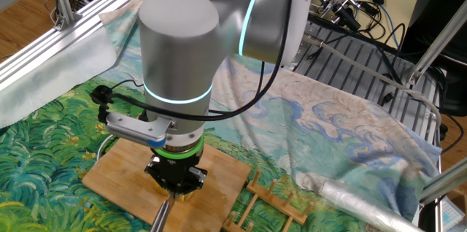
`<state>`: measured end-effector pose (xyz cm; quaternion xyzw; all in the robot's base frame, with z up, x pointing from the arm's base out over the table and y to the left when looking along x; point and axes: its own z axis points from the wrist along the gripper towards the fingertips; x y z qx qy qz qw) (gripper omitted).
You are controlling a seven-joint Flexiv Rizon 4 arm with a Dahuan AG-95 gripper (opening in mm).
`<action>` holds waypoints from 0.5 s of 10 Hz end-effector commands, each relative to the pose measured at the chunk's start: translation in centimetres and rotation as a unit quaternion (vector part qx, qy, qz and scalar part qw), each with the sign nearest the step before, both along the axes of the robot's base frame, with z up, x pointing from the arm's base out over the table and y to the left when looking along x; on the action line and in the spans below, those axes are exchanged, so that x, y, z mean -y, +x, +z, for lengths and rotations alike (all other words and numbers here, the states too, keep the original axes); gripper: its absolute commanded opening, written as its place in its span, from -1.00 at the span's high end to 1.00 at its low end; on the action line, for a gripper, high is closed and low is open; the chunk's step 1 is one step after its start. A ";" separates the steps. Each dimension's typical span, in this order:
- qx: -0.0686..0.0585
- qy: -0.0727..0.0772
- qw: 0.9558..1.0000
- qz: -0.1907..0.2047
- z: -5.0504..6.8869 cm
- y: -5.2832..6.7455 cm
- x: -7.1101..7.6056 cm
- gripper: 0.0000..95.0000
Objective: Chop the potatoes
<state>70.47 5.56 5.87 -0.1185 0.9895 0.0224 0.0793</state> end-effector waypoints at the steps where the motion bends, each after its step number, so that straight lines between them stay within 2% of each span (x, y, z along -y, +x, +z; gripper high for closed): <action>1: -0.003 0.001 1.000 0.000 -1.3 0.1 -0.1 1.00; 5: -0.003 0.001 1.000 0.000 -1.8 0.1 -0.2 1.00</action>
